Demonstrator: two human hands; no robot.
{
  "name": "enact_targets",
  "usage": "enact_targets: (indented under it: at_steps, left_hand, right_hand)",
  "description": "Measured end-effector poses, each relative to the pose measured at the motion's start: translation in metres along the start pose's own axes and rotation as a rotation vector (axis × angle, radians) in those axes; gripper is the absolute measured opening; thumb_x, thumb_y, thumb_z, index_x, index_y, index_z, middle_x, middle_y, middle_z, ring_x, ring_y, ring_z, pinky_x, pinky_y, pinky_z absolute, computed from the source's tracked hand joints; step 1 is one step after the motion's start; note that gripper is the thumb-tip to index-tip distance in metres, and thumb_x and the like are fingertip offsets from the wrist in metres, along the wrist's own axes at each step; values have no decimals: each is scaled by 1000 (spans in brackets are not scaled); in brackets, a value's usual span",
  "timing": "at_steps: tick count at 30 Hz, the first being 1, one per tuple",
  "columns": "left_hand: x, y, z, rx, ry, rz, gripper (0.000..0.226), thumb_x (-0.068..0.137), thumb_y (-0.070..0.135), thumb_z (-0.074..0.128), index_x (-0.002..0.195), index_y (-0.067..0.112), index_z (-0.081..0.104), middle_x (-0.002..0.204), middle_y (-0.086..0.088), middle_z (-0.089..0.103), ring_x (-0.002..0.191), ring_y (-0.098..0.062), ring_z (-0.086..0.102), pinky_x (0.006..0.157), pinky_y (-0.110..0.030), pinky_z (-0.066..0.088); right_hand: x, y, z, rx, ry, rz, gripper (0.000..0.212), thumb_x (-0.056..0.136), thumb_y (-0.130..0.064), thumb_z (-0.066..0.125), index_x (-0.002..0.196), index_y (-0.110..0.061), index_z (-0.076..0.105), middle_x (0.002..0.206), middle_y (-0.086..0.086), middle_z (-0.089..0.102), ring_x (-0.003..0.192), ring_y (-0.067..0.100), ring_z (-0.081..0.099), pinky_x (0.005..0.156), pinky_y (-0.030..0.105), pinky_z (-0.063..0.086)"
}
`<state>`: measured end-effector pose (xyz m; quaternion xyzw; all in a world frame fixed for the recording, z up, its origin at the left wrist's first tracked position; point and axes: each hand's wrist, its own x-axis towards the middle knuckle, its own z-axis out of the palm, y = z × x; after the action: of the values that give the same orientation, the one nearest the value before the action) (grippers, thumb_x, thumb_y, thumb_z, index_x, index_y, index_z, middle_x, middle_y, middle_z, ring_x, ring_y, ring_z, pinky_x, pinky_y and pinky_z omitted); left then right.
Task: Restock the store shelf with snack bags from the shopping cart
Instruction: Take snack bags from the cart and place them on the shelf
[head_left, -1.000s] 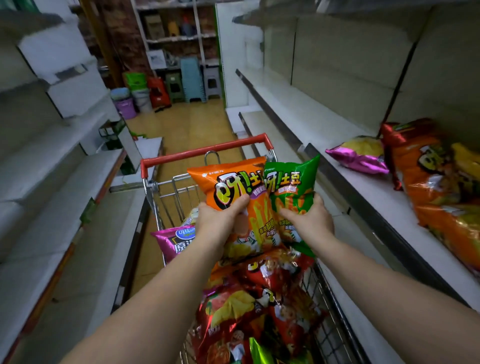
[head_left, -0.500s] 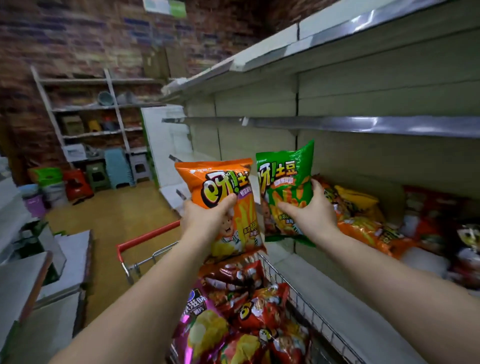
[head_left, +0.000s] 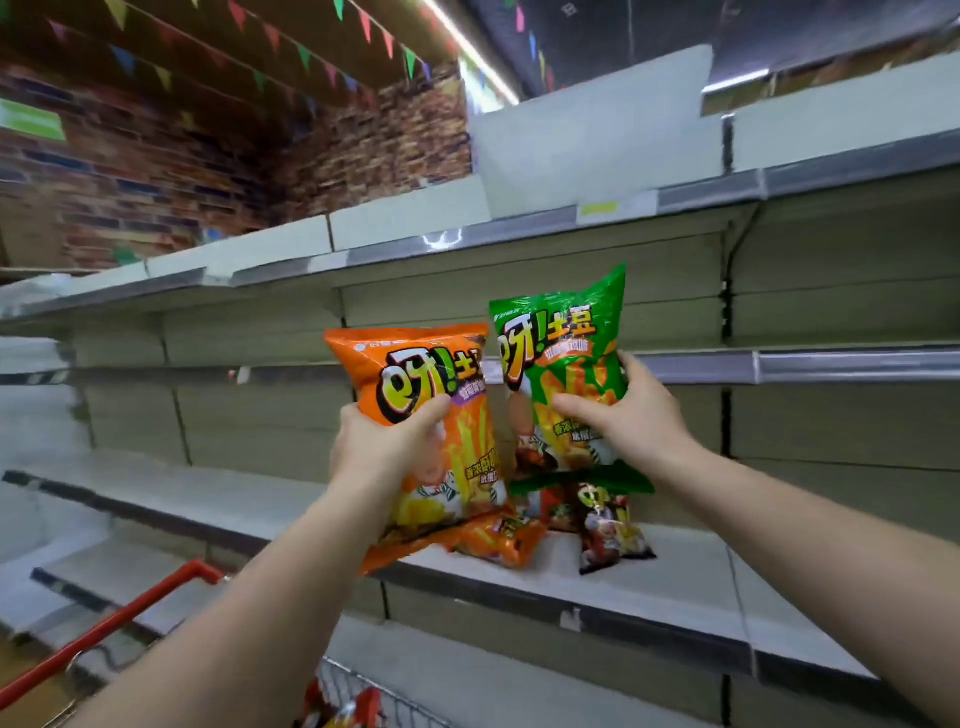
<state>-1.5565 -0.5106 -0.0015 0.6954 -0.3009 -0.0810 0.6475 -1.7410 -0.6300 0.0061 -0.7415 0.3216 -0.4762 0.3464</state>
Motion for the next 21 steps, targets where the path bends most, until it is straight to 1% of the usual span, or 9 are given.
enact_targets:
  at_steps: [3,5,7,10,15,16,18,21]
  left_hand:
    - [-11,21,45,-18,-105,32,106,25,79,70,115,24,60,104,1,68,96,-25,65,88,-49,53]
    - [-21,36,76,-40,-166,64,110,20,82,70,113,25,61,105,1,69,98,-27,64,89,-49,52]
    - [-34,52,107,-49,-221,91,104,22,79,69,111,25,63,104,2,69,99,-26,63,90,-48,52]
    - [-58,76,153,-79,-314,120,98,25,76,69,109,25,63,102,1,69,98,-27,64,90,-47,52]
    - [-87,106,229,-104,-439,135,107,25,77,70,116,22,59,104,-2,69,94,-27,65,84,-46,54]
    - [-93,111,244,-107,-461,130,108,24,76,71,117,22,58,105,-2,68,93,-27,65,84,-46,54]
    - [-103,121,273,-125,-500,134,107,24,74,73,116,21,59,104,-3,68,93,-27,66,83,-46,55]
    - [-118,136,312,-143,-534,143,92,30,70,76,107,21,64,100,-4,70,90,-28,67,83,-46,56]
  right_hand:
    - [-2,5,-53,-17,65,26,79,71,-37,77,138,-19,38,115,0,59,109,20,57,96,39,45]
    - [-4,11,-88,-29,112,42,79,72,-36,76,138,-18,37,111,-1,58,108,19,57,96,39,46]
    - [-7,17,-123,-52,163,75,80,73,-37,76,139,-18,35,114,0,58,108,20,57,95,37,45]
    - [-12,30,-175,-55,232,115,78,72,-37,76,136,-17,38,118,3,58,107,22,58,97,44,46]
    - [-15,53,-254,-41,322,151,74,71,-33,78,133,-16,41,109,-1,58,102,19,58,97,40,46]
    - [-15,59,-269,-40,335,156,74,71,-34,78,133,-16,42,109,-1,58,103,19,58,97,41,46]
    - [-12,70,-297,-40,352,172,70,69,-36,79,128,-19,44,109,-1,59,105,21,59,97,43,47]
    - [-3,88,-337,-32,375,184,55,69,-37,79,111,-25,46,105,-1,60,103,22,61,95,43,49]
